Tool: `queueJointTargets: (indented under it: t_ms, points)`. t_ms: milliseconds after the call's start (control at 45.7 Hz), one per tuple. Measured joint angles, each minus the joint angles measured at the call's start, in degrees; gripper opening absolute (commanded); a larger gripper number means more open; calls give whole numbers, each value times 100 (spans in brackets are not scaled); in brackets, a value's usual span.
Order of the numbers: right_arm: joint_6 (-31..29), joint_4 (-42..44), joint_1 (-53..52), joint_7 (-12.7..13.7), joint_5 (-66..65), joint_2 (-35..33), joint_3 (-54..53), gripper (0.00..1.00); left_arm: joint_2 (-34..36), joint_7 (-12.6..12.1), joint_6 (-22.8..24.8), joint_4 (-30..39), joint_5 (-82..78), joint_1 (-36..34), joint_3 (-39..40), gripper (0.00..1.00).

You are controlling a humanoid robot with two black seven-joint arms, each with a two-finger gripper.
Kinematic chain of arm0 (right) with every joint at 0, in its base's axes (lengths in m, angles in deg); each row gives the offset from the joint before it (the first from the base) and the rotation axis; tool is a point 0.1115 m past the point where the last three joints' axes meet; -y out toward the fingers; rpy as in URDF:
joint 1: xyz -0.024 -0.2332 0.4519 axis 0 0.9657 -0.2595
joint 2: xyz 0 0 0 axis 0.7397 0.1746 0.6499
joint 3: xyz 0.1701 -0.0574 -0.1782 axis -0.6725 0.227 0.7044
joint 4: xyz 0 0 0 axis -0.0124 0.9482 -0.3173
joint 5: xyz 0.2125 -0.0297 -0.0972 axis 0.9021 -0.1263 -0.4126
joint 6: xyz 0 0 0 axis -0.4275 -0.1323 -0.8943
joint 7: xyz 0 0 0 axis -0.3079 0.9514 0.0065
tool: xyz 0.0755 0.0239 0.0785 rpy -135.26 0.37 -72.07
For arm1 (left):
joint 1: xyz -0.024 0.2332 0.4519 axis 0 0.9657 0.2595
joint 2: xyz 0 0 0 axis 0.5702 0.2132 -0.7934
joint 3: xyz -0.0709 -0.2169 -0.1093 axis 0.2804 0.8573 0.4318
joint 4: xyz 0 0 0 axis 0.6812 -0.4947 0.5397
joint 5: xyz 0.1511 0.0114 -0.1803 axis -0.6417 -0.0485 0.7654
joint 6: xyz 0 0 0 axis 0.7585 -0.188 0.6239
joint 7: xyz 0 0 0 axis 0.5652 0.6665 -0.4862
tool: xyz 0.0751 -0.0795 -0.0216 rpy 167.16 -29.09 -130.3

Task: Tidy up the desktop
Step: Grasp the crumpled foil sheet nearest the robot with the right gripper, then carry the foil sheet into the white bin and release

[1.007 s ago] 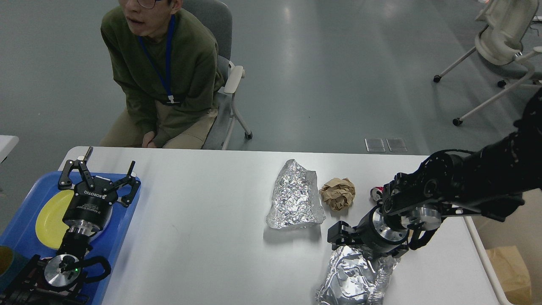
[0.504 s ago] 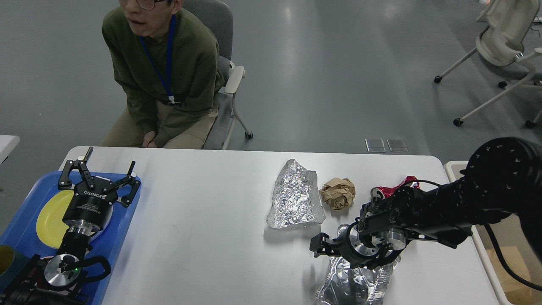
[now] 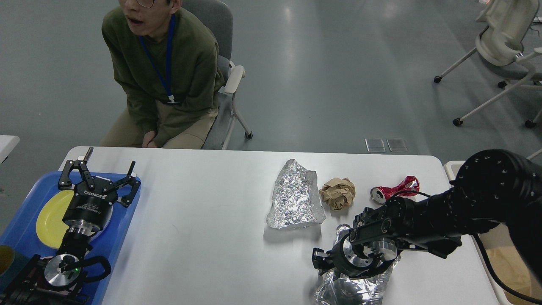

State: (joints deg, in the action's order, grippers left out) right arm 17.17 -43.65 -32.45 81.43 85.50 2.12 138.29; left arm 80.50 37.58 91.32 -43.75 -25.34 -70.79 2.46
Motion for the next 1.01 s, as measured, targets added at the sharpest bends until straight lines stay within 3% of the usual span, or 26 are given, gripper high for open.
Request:
queueJointTargets:
  t_ms: [591,810,1007]
  points:
    - [-150,-270,-240,8,136,36,0,0,0,0,0,0,0,0,0,96]
    - [-296,-1035,-907,9,419,-248,67,0,0,0,0,1,0,0,0,96]
    - [-498,-2156,-2225,7,680,-808,484,0,1,0,0,3,0,0,0,96]
